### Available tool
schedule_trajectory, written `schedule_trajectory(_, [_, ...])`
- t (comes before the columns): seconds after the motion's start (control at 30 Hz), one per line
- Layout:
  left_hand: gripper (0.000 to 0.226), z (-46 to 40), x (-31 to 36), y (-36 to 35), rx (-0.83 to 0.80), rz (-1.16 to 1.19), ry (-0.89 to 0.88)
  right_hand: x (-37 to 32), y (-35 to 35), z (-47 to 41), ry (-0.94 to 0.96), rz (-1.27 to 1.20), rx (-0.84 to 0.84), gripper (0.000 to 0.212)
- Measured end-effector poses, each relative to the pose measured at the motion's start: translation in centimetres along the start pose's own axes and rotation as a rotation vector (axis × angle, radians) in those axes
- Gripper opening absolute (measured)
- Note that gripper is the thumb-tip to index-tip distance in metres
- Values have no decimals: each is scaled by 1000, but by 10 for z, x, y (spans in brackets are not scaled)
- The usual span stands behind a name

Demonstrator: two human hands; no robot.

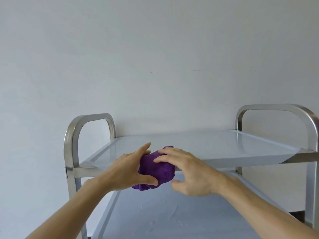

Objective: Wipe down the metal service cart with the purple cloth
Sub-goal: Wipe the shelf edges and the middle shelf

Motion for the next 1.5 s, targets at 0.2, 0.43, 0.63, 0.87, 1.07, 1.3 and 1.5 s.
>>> schedule_trajectory(0.2, [117,0,-2,1,-43,-15,-1,-4,2,-10,-35,31,-6,52])
schedule_trajectory(0.43, [142,-2,-15,-6,-72,-325,-4,-16,-8,-23,-128,244,98,64])
schedule_trajectory(0.63, [138,-5,-15,-10,66,-421,46,-21,-23,-33,-108,521,92,82])
schedule_trajectory(0.87, [111,2,-13,-12,221,-524,-117,36,22,15,-205,484,40,66])
schedule_trajectory(1.07, [51,-5,9,-16,312,-602,-137,83,49,63,-388,542,116,67])
schedule_trajectory(1.3, [47,-28,27,-35,308,-733,38,47,5,15,-386,706,85,88])
schedule_trajectory(1.5, [47,-16,21,-32,377,-661,-52,25,-18,-11,-265,694,175,62])
Point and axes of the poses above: each hand's wrist, its own z-axis away from the middle knuckle, its own y-axis out of the back of the hand, x = y × z, the point moved 5 cm from there along -z, towards the middle knuckle, and after that the axes turned 4 degrees about -y, right-handed, at the moved point
